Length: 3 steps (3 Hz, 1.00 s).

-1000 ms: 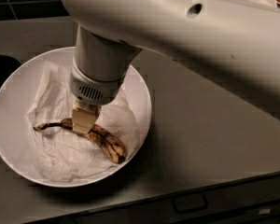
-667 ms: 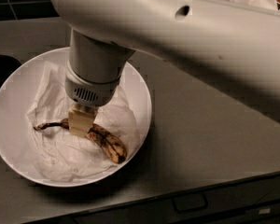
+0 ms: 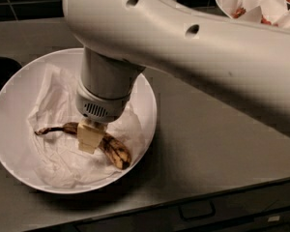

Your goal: Pick banana from white bowl

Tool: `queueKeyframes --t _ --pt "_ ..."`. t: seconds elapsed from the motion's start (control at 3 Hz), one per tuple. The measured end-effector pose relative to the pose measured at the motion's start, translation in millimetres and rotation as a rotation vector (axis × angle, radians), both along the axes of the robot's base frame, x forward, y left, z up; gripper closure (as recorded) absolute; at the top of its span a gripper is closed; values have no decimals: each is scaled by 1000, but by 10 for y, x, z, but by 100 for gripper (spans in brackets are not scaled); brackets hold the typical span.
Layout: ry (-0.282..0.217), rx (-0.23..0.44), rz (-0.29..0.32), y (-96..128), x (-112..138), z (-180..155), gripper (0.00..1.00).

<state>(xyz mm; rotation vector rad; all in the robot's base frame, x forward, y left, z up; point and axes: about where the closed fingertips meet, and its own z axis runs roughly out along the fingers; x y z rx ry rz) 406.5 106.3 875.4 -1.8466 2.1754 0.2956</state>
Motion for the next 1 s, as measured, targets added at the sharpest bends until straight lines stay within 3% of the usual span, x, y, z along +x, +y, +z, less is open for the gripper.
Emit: queueKeyframes --t 1.0 --pt "62 -62 -38 -101 38 -300 46"
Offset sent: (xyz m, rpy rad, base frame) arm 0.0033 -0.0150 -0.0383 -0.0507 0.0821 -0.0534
